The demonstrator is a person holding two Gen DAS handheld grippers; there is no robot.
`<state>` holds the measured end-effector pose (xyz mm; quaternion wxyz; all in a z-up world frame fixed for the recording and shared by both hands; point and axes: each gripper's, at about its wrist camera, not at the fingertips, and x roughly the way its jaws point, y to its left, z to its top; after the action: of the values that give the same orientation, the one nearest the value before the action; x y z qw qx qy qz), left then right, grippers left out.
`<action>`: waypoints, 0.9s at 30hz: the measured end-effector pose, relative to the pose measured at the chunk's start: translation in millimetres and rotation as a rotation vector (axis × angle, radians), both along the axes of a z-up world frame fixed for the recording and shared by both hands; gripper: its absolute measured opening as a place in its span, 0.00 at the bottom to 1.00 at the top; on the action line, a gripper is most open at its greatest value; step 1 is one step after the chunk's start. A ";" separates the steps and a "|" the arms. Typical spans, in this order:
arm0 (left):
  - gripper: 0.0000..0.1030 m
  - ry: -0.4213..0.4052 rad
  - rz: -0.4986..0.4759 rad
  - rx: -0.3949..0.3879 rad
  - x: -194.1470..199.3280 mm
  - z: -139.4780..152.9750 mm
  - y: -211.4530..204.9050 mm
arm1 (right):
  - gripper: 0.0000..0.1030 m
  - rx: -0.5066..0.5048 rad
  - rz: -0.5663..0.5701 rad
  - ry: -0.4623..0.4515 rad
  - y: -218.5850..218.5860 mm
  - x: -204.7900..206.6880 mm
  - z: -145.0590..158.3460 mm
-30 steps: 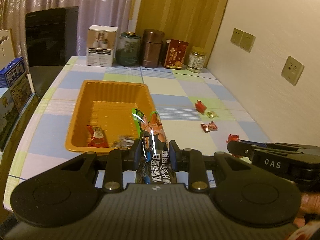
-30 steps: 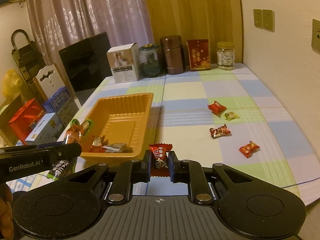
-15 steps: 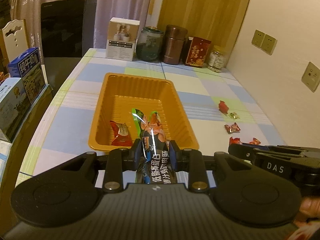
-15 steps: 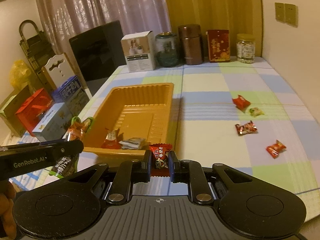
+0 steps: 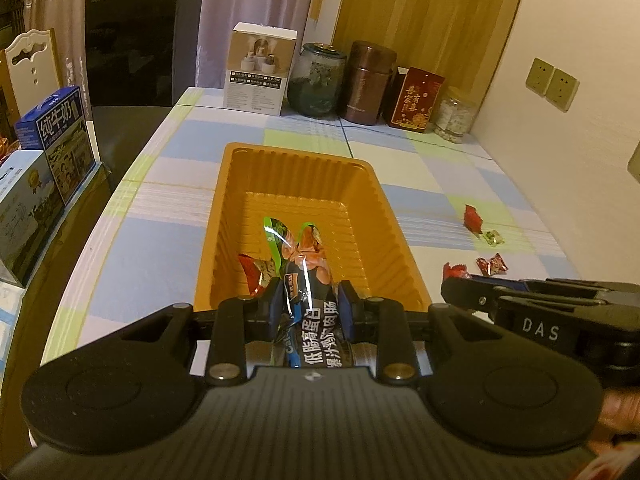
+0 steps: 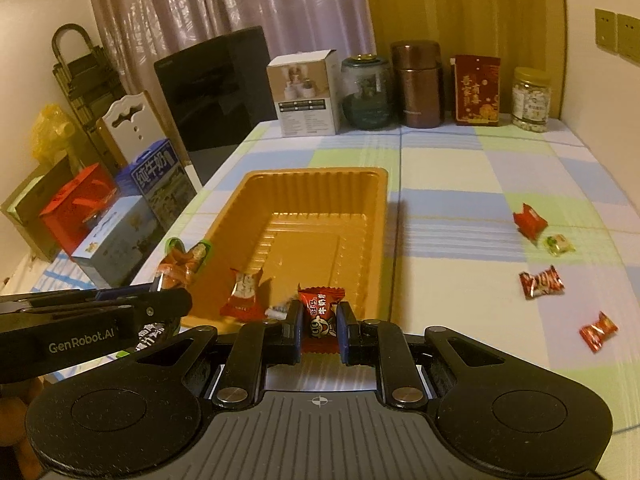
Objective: Organize snacks
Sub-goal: 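Lower the snack bar into the tray and open the left tool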
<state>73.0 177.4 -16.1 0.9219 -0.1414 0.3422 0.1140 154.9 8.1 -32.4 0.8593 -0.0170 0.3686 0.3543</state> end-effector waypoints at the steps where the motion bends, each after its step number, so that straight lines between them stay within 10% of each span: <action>1: 0.25 0.001 -0.001 0.001 2.4 -0.8 2.2 | 0.17 0.001 0.000 0.001 1.9 4.1 -0.5; 27: 0.25 0.050 -0.048 0.010 76.1 -24.5 28.7 | 0.17 -0.005 0.011 0.033 43.0 72.5 -23.2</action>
<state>149.1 206.1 -40.6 0.9161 -0.1259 0.3680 0.0970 227.4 51.0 -55.6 0.8510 -0.0156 0.3835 0.3584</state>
